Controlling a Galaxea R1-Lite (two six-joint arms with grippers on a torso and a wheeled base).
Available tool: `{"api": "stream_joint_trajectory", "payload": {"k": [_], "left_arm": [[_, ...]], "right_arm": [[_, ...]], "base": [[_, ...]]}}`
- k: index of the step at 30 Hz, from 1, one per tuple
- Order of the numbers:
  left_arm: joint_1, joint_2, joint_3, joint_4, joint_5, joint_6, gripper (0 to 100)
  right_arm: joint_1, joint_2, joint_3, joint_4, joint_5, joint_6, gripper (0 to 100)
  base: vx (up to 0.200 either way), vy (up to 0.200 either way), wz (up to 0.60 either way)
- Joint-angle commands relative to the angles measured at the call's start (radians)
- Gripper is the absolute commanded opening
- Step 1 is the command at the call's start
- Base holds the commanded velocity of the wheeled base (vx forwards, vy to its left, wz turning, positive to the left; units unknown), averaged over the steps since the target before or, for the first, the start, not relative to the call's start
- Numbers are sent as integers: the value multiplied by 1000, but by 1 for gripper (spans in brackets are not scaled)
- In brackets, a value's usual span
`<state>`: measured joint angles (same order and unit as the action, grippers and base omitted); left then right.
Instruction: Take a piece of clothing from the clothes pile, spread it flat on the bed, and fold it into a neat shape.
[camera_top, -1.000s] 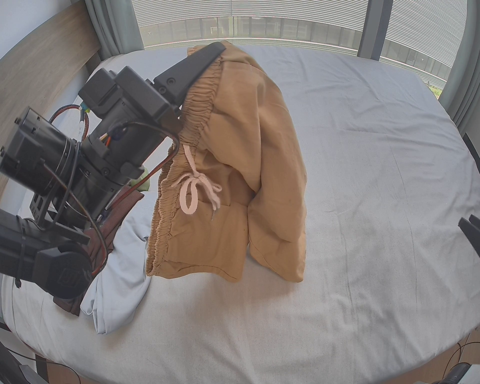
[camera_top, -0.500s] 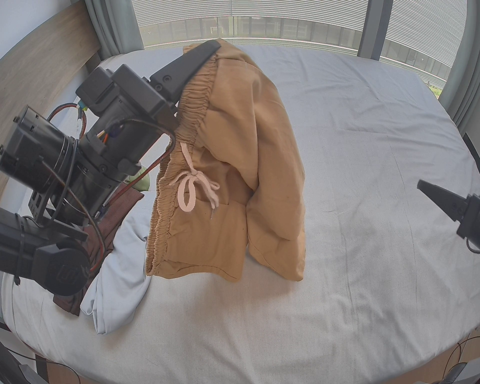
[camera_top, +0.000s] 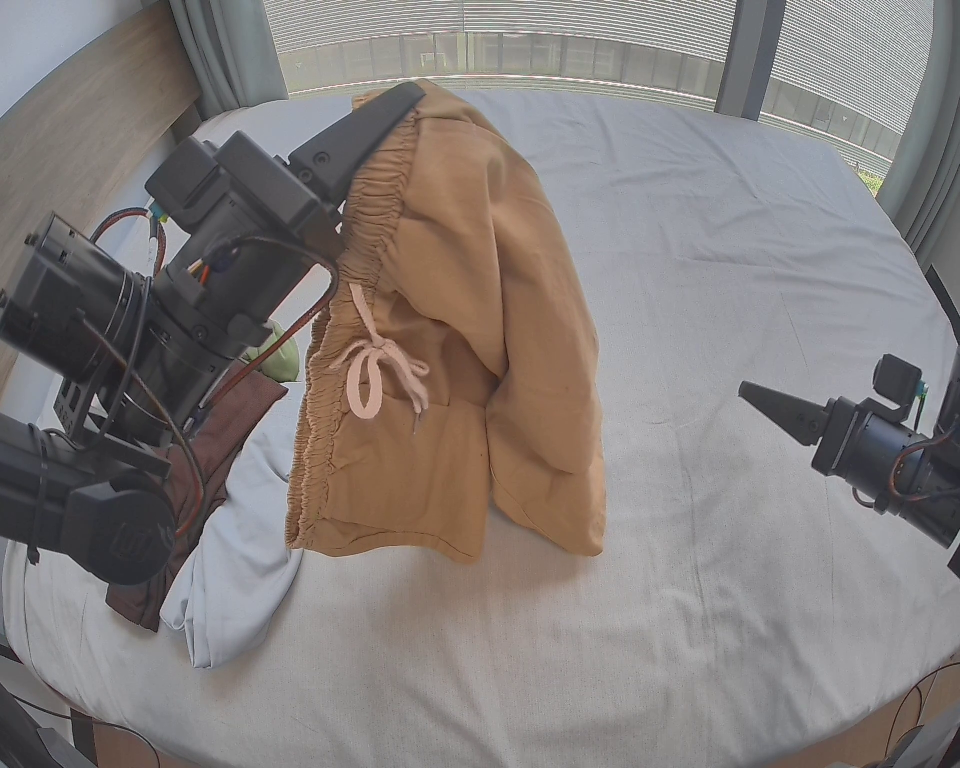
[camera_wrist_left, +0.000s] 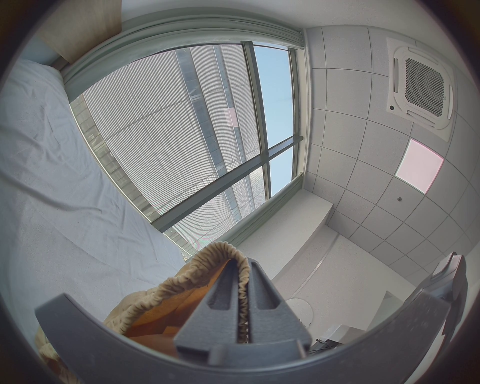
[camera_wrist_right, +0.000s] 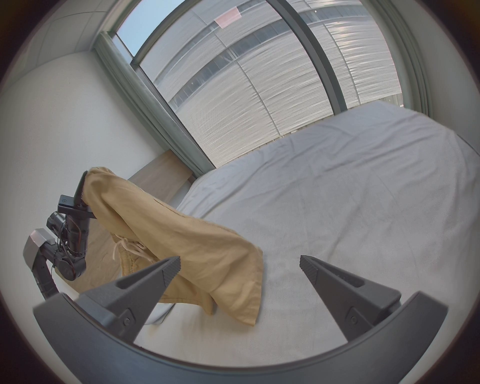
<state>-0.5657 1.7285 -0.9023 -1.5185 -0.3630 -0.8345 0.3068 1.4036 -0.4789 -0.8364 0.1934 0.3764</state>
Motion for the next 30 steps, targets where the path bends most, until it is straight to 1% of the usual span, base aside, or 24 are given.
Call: {"api": "stream_joint_trajectory", "payload": {"k": [1,4,9,12,19,21,26,30], "left_arm": [[6,0,0,0,-1,0,0],[6,2,0,0,-1,0,0],[6,3,2,0,-1,2,0],[6,6,2,0,-1,2,0],[6,6,5,0,-1,2,0],[10,14,5,0,-1,3,0],[26,20,3,0,-1,3,0],[24,19,5,0,-1,3,0]], "right_arm": [[9,97,17,-30,4,18,100],[18,136,13,-61,12,35,100],[21,189,5,-105,40,33,100],[23,232,-6,-112,69,27,100],[43,313,-29,-115,84,27,100],[51,354,-47,-115,103,26,100],[67,436,-84,-119,107,27,100],[89,506,-92,-170,104,27,100]], "base": [[0,0,0],[0,0,0],[0,0,0],[0,0,0],[0,0,0],[0,0,0],[0,0,0],[0,0,0]]}}
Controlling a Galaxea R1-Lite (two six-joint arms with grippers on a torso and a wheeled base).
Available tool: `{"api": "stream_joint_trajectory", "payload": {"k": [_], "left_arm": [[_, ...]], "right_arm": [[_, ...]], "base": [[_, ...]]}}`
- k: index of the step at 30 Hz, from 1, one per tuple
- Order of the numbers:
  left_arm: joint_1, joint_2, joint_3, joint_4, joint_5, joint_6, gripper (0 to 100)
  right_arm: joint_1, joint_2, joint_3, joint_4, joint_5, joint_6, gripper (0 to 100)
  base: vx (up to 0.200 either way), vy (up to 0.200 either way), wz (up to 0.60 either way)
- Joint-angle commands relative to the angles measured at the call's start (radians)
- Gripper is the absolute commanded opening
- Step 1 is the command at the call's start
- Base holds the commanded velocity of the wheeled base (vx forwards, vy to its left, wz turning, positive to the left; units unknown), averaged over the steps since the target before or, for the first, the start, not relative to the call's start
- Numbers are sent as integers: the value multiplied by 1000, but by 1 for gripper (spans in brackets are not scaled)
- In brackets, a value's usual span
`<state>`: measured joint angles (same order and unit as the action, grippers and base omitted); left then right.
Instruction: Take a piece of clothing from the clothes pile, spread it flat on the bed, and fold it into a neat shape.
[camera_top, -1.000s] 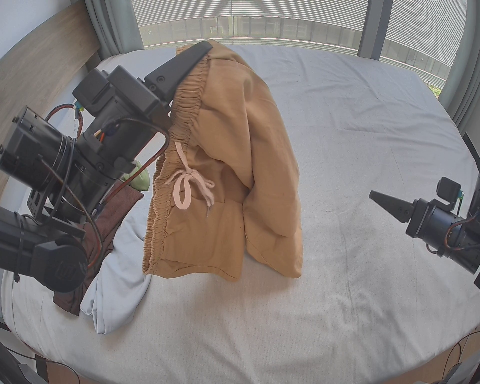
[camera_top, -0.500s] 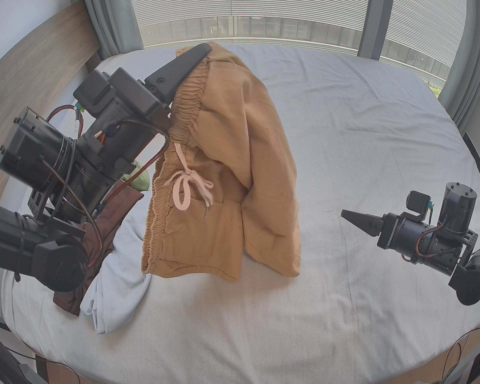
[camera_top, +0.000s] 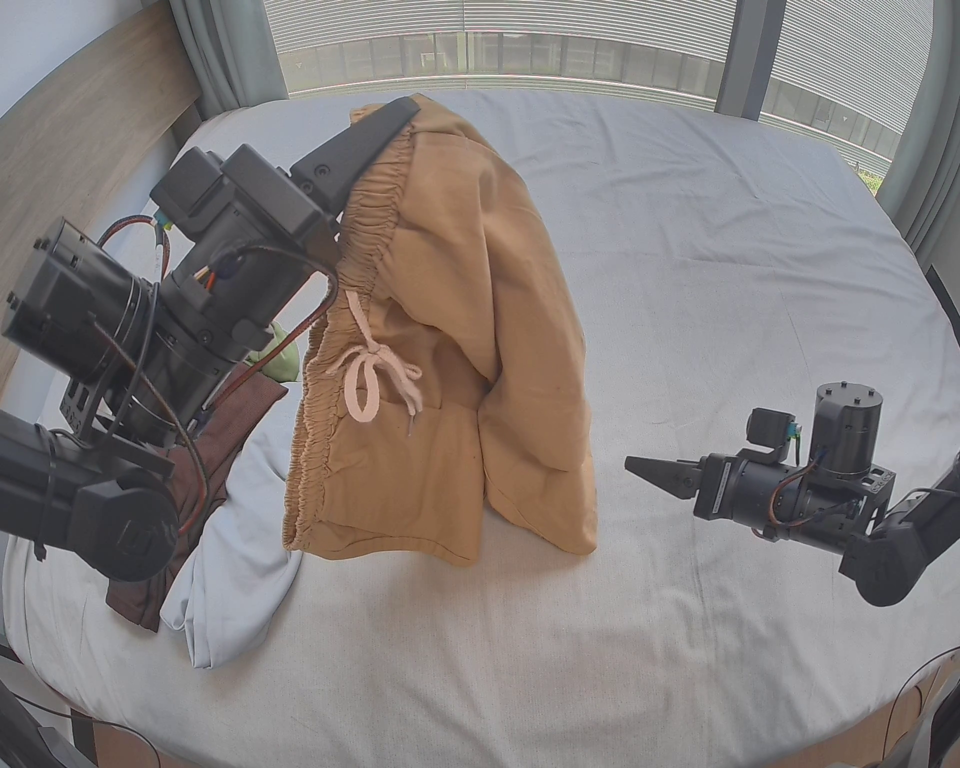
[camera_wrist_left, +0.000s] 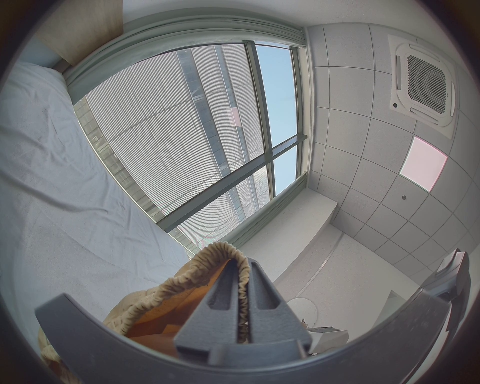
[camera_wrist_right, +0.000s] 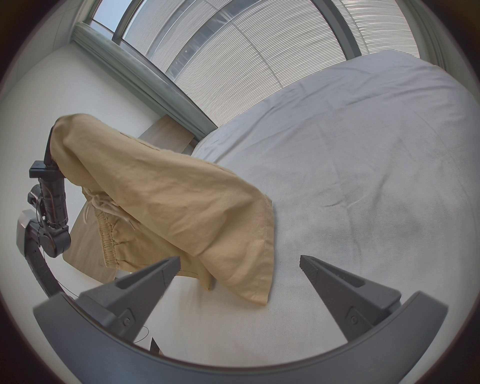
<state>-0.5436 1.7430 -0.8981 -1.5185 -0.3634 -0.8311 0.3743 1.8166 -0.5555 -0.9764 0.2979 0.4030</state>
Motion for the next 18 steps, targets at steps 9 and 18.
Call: {"api": "stream_joint_trajectory", "payload": {"k": [9,18], "left_arm": [[4,3,-1,-2,0,1,0],[2,3,-1,-2,0,1,0]], "right_arm": [[43,257,-27,-108,-2,-1,100],[63,349,-40,-183,-2,2,100]], "base": [[0,0,0],[0,0,0]]}}
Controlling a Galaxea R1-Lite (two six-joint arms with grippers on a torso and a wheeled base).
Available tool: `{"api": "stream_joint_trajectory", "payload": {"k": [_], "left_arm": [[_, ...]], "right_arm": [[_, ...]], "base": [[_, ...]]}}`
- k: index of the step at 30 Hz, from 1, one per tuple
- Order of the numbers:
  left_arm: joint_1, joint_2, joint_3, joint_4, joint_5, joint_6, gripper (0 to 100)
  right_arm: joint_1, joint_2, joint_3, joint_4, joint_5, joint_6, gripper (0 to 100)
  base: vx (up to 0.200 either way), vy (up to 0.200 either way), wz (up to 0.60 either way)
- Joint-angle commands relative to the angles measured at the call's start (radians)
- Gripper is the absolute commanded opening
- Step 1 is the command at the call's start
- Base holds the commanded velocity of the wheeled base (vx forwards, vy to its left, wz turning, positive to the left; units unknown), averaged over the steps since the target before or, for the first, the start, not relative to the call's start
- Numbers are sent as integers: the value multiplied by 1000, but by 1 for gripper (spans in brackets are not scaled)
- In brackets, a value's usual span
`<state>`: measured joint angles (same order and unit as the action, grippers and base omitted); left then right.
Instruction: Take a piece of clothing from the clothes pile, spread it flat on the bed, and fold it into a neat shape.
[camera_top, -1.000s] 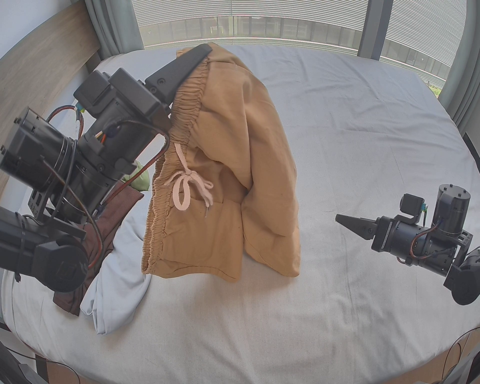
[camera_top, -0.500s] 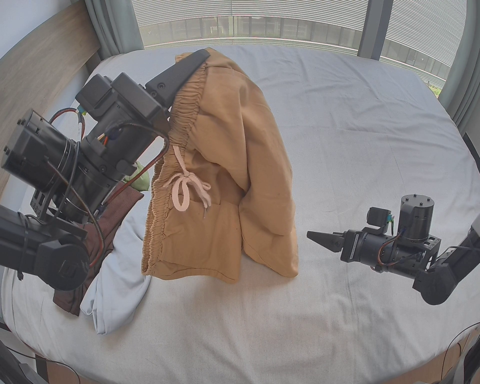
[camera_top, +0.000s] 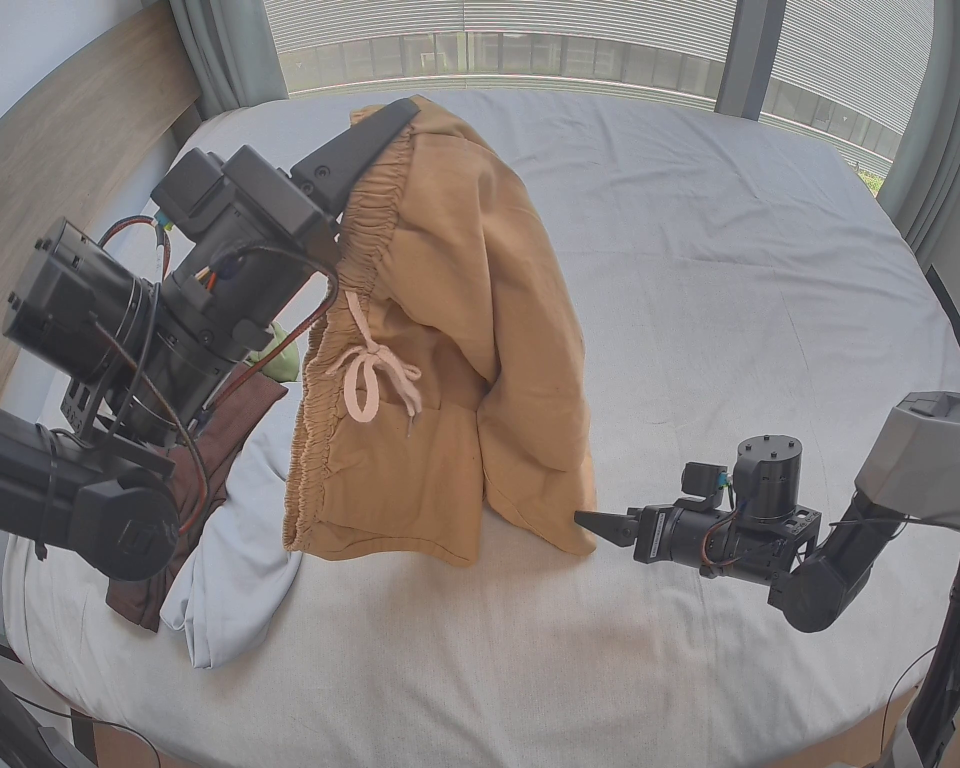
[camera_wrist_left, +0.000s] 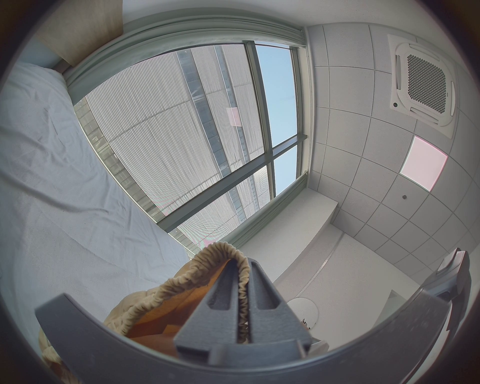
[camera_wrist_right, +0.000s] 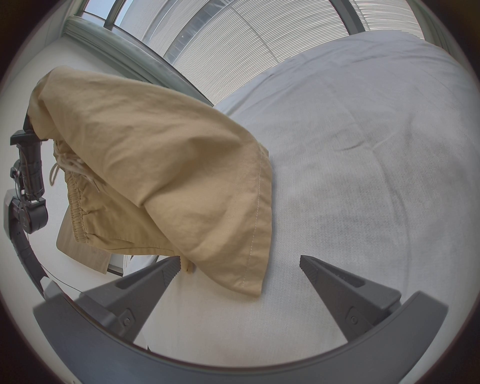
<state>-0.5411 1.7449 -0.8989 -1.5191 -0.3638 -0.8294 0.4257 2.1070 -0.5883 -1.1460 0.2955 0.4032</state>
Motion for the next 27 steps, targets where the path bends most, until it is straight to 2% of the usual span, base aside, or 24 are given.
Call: {"api": "stream_joint_trajectory", "payload": {"k": [1,13,22,23,27], "left_arm": [[0,1,0,-1,0,-1,0],[0,-2,0,-9,0,-1,0],[-2,-2,0,-13,0,-1,0],[-2,-1,0,-13,0,-1,0],[0,1,0,-13,0,-1,0]], "right_arm": [[15,67,-10,-20,1,3,100],[25,143,-81,-86,8,3,100],[30,208,-93,-213,37,5,100],[31,208,-90,-225,39,6,0],[33,206,-77,-273,39,13,0]], "base": [[0,0,0],[0,0,0],[0,0,0],[0,0,0],[0,0,0]]}}
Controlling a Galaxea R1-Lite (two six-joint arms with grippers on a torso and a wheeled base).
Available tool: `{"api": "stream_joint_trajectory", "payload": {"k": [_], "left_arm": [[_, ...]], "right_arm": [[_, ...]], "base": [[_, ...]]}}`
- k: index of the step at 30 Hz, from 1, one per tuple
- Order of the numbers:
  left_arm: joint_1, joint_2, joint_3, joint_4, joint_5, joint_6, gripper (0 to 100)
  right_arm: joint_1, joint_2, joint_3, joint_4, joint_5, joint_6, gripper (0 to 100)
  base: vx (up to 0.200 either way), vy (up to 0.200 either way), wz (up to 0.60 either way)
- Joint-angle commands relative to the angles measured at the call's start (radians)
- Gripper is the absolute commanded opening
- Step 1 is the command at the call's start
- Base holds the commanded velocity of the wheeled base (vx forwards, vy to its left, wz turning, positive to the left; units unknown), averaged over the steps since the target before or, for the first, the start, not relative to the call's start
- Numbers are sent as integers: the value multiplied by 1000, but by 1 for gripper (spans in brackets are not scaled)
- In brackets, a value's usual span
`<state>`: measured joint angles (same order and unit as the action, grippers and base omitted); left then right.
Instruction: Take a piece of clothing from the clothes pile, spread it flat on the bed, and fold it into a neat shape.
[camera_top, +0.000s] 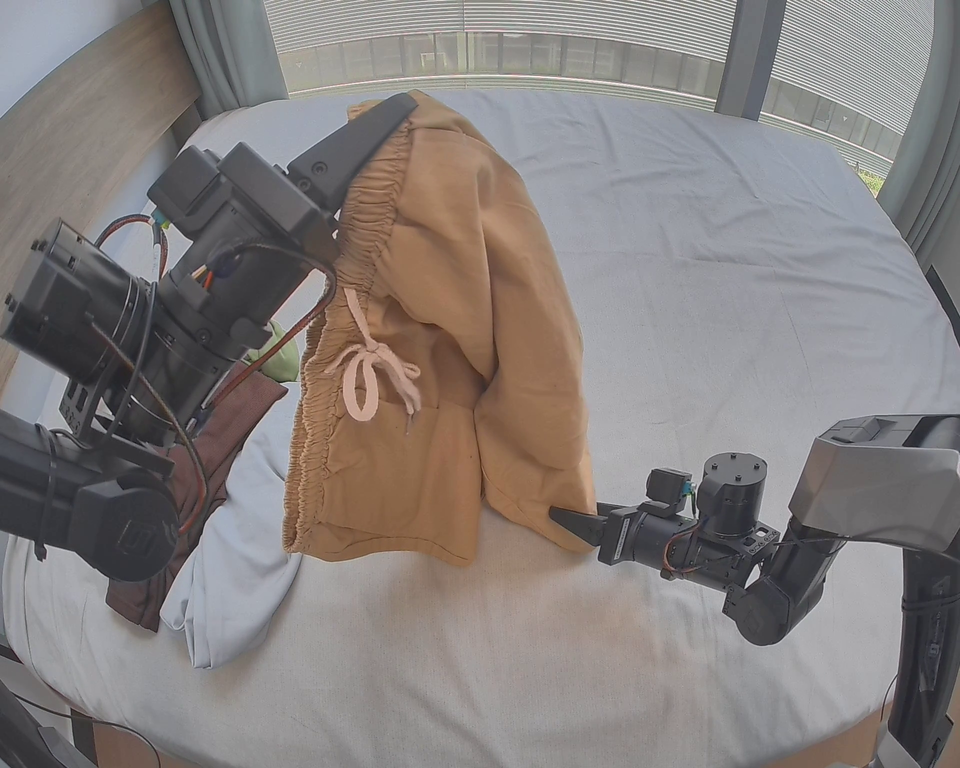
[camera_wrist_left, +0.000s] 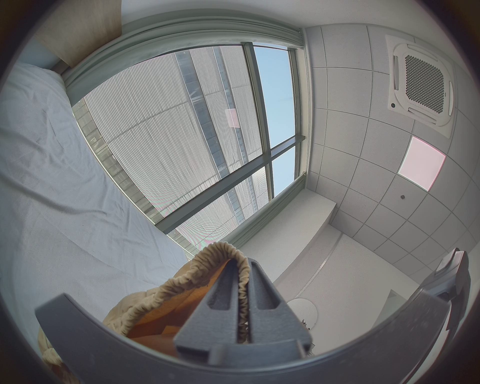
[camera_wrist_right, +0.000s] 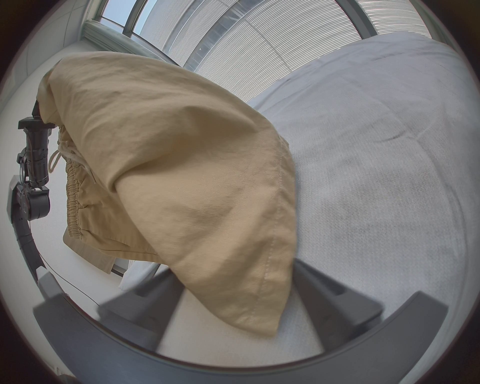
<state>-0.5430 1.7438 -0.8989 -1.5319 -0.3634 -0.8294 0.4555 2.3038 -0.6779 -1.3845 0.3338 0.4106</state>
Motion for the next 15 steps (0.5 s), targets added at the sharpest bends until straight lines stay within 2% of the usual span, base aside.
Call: {"api": "stream_joint_trajectory", "payload": {"k": [1,9,15], "left_arm": [[1,3,0,-1,0,-1,0],[24,16,17,-1,-2,-2,0],[57,26,35,9,-3,-4,0]], "right_arm": [[2,8,20,-50,1,8,0],[-35,-67,124,-151,-4,7,0],[-90,-175,184,-154,-1,5,0]], "base": [[0,0,0],[0,0,0],[0,0,0]]}}
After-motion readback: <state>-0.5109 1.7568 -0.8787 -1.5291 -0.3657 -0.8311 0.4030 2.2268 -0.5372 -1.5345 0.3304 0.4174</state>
